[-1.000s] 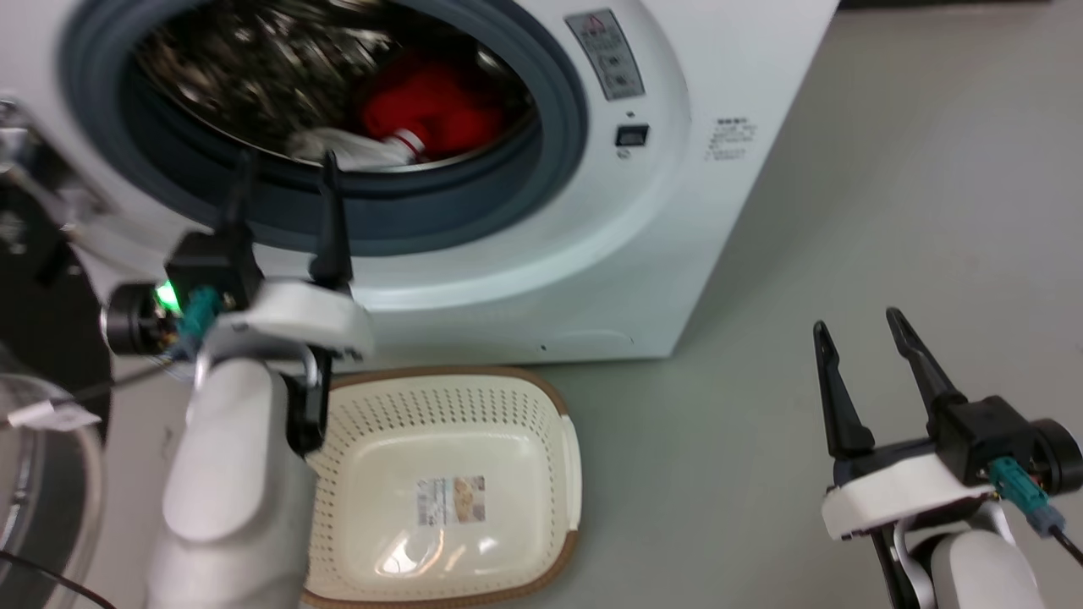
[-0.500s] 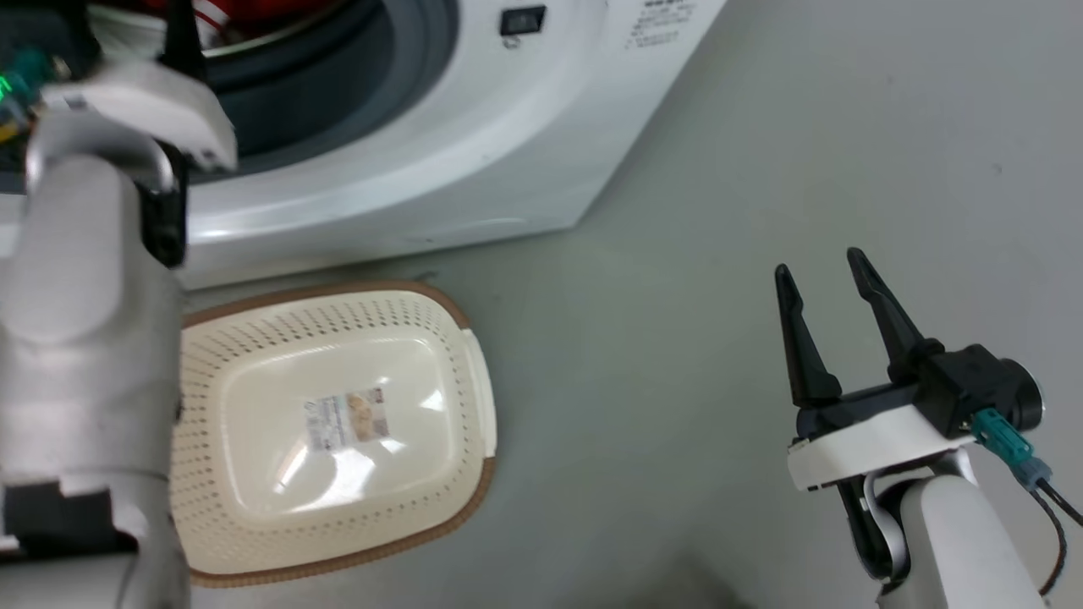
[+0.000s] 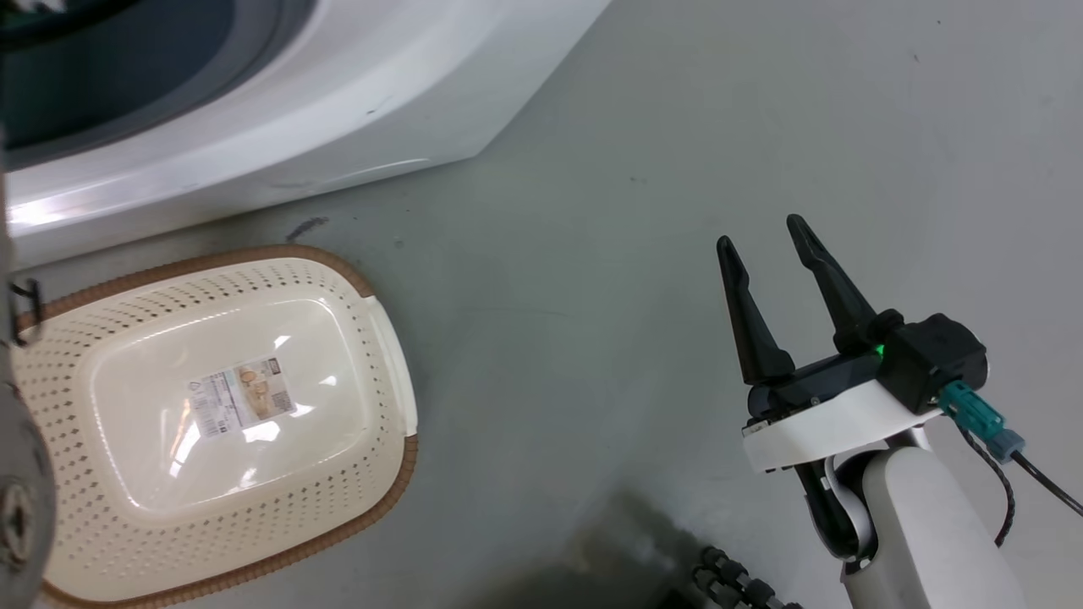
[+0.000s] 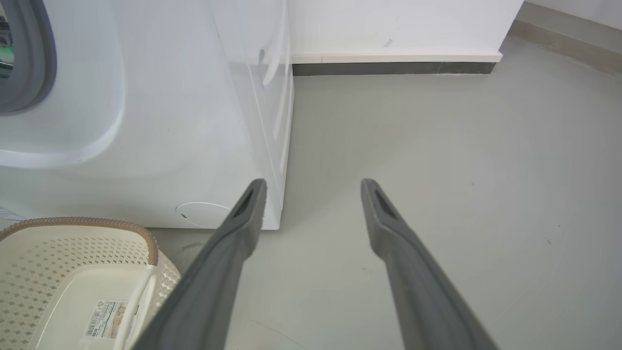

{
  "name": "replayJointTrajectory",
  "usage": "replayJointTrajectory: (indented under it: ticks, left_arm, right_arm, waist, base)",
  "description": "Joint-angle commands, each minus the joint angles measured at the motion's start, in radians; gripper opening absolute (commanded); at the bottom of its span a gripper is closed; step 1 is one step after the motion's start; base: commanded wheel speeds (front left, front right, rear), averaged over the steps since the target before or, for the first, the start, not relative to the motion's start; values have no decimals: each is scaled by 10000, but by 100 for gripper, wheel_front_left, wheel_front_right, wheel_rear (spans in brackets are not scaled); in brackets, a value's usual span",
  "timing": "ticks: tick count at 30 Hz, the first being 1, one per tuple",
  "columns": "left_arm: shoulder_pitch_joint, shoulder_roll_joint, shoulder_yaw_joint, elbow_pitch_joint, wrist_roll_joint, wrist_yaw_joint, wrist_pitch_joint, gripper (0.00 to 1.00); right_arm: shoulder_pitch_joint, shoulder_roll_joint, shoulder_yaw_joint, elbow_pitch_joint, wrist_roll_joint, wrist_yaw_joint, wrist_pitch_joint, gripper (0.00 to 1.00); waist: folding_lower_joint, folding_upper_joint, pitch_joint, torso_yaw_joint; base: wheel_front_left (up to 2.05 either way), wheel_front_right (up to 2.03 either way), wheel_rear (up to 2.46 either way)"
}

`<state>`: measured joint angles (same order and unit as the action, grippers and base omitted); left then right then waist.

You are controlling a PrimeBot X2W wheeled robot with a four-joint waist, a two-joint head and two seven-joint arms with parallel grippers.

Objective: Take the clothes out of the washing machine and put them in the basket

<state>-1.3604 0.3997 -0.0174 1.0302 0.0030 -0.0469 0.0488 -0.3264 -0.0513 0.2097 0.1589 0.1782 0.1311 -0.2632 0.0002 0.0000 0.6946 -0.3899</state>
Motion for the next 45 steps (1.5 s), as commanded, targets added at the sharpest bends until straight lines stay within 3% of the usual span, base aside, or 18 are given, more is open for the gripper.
replayJointTrajectory:
  ticks: [1,10,12,13,17,20,30,31,34,40,45]
  left_arm:
    - [-223,94,-49,139,62,-37,289,100]
    - [-1452,585,-105,1352,-21,43,3939,100]
    - [-1619,653,-52,1456,-99,114,4485,37]
    - [-1674,680,-20,1455,-164,137,4631,0]
    - [-1650,727,-30,1230,-229,216,4743,0]
    - [-1391,708,-103,847,-210,328,4224,0]
    - [347,276,1,-371,-640,429,411,0]
    - [347,276,1,-371,-640,429,411,0]
    - [1325,24,111,-412,-894,434,-978,0]
    - [2711,-495,199,-384,-1257,351,-2565,0]
    - [3567,-887,264,-776,-1508,351,-3008,0]
  right_arm:
    - [-137,21,63,-20,73,-7,-18,100]
    - [-190,20,283,-10,321,-7,-20,100]
    - [-219,18,316,-5,342,-7,-20,100]
    - [-230,20,336,-8,366,-7,-20,100]
    - [-226,18,376,6,444,-7,-21,100]
    - [-243,18,352,41,455,-7,-21,100]
    - [-136,12,140,340,208,-7,-21,100]
    - [-136,12,140,340,208,-7,-21,100]
    - [136,11,53,519,-34,-7,-21,100]
    - [645,9,-209,815,-316,-7,-21,100]
    - [961,11,-333,996,-525,-7,-21,100]
  waist:
    - [-2,0,159,-171]
    - [-2,0,341,-423]
    - [-2,0,370,-450]
    - [-2,0,377,-463]
    - [-2,0,365,-475]
    - [-2,0,316,-424]
    - [-2,0,-795,137]
    - [-2,0,-795,137]
    - [-2,0,-1637,394]
    - [-2,0,-2831,876]
    - [-2,0,-3474,1196]
  base:
    - [0,0,0]
    - [0,0,0]
    - [0,0,0]
    - [0,0,0]
    - [0,0,0]
    - [0,0,0]
    - [0,0,0]
    - [0,0,0]
    - [0,0,0]
    - [0,0,0]
    - [0,0,0]
